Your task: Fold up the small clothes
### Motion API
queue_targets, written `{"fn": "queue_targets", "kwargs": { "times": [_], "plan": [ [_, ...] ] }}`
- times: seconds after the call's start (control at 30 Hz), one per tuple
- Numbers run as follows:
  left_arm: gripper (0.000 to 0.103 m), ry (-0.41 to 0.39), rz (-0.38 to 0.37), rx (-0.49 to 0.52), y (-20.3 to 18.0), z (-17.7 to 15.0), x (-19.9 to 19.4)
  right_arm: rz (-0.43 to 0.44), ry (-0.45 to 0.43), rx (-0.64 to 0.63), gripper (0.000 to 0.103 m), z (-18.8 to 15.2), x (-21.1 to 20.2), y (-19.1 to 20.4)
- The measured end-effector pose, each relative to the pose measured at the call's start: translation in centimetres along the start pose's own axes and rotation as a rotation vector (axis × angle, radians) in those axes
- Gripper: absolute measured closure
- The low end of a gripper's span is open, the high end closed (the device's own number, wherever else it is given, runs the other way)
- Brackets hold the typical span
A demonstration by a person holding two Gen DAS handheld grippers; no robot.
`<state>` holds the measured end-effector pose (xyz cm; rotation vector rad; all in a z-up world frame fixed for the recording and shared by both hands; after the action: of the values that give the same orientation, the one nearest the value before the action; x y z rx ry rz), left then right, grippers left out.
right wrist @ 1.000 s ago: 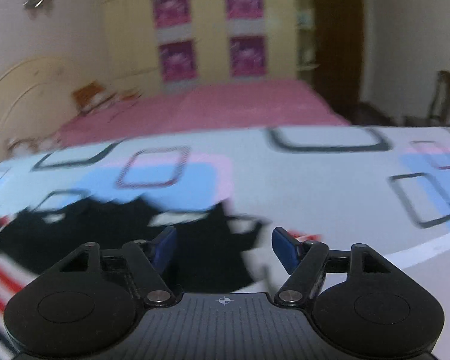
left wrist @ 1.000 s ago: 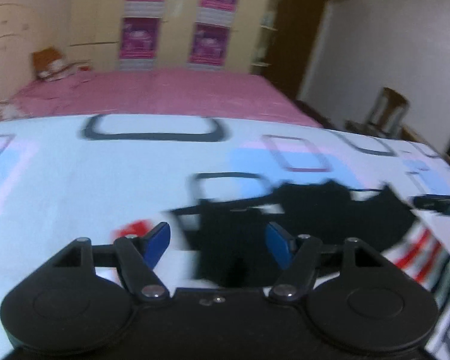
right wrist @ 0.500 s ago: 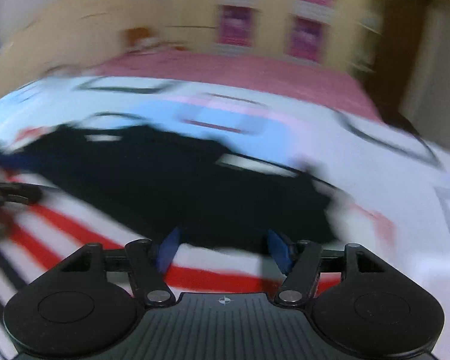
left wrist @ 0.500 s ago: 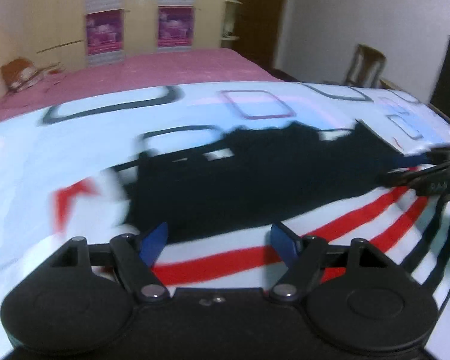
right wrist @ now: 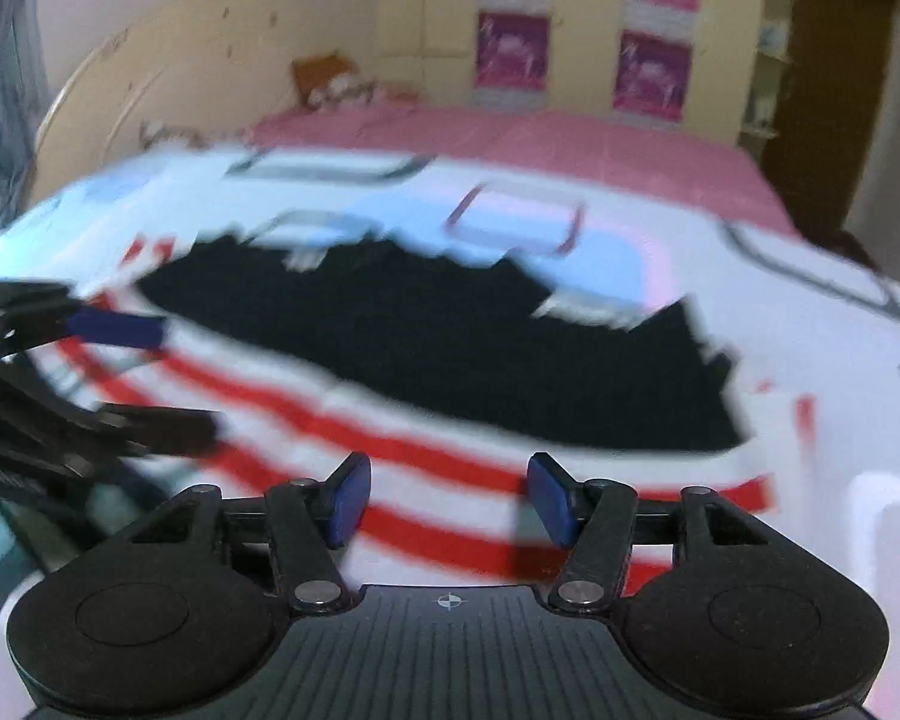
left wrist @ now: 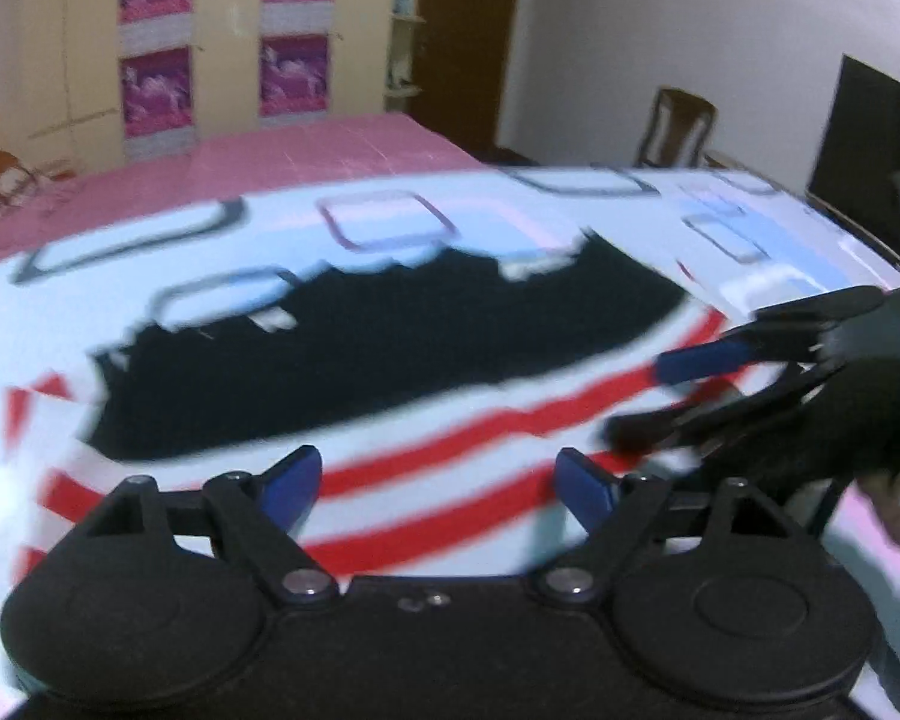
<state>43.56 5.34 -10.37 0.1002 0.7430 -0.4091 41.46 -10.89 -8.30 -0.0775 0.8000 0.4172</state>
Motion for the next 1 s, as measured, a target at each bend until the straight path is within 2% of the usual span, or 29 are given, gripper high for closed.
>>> {"fn": "queue_targets", "kwargs": {
  "times": [0.07, 0.13, 0.23, 0.3, 0.37, 0.4, 0.43, 0.47, 0.5, 0.57, 0.6, 0.67, 0.73, 0.83, 0.9, 1.0],
  "plan": [
    [0.015, 0.014, 0.033, 0.009, -0.6, -0.7, 1.0, -0.038, -0.008, -0.011, 0.045, -0.8, 0.5, 0.9],
    [0.015, 0.011, 0.029, -0.02, -0.7, -0.7, 0.6, -0.043, -0.005, 0.003, 0.045, -0.8, 0.5, 0.9],
    [0.021, -0.002, 0.046, -0.038, 0.1, -0.9, -1.1, -0.05, 0.005, 0.014, 0.045, -0.7, -0.6, 0.0],
    [0.021, -0.01, 0.087, -0.04, 1.5, -2.0, -2.8, -0.1, -0.003, 0.036, 0.045, -1.4, -2.2, -1.4],
    [0.023, -0.001, 0.142, -0.045, 3.3, -3.6, -4.4, -0.167, 0.022, 0.087, 0.045, -3.0, -3.9, -4.2],
    [0.023, 0.01, 0.166, -0.055, 4.2, -4.5, -5.2, -0.174, 0.025, 0.132, 0.045, -4.1, -4.8, -5.7],
    [0.024, 0.016, 0.183, -0.054, 5.0, -5.6, -6.0, -0.155, 0.033, 0.188, 0.045, -5.3, -5.5, -7.2],
    [0.024, 0.012, 0.187, -0.049, 5.2, -6.2, -6.4, -0.108, 0.004, 0.227, 0.046, -6.4, -6.3, -8.1],
    [0.024, 0.006, 0.195, -0.05, 5.0, -6.3, -6.7, -0.099, -0.006, 0.218, 0.047, -6.9, -6.7, -8.1],
    [0.03, 0.003, 0.215, -0.048, 4.1, -5.6, -7.3, -0.164, 0.009, 0.153, 0.047, -6.3, -6.8, -6.5],
    [0.03, -0.018, 0.195, -0.05, 3.5, -5.3, -7.8, -0.184, -0.007, 0.138, 0.05, -5.7, -7.3, -5.5],
    [0.029, -0.064, 0.135, -0.067, 1.6, -4.8, -8.4, -0.122, -0.061, 0.145, 0.057, -5.1, -8.4, -3.3],
    [0.029, -0.062, 0.088, -0.066, -0.7, -4.6, -7.9, -0.047, -0.049, 0.144, 0.069, -4.9, -8.0, -0.7],
    [0.03, -0.028, 0.061, -0.08, -2.9, -5.3, -6.4, -0.011, 0.01, 0.124, 0.071, -5.5, -6.2, 2.9],
    [0.03, -0.001, 0.07, -0.095, -3.2, -6.1, -5.8, -0.028, 0.041, 0.084, 0.07, -6.5, -5.0, 4.6],
    [0.03, -0.001, 0.074, -0.084, -3.2, -6.8, -5.8, -0.077, 0.006, -0.021, 0.07, -7.7, -5.0, 6.2]
  ]
}}
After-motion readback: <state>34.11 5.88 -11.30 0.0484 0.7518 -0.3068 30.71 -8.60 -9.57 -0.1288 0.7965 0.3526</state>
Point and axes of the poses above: each gripper's, at about its wrist camera, not at the fingertips, and x roughly the way its jaws point, y to its left, z to its top, the point moved 1 cm from there along x, roughly the way its jaws point, and after that the axes turned 2 degrees about x, right-handed, at the moved point
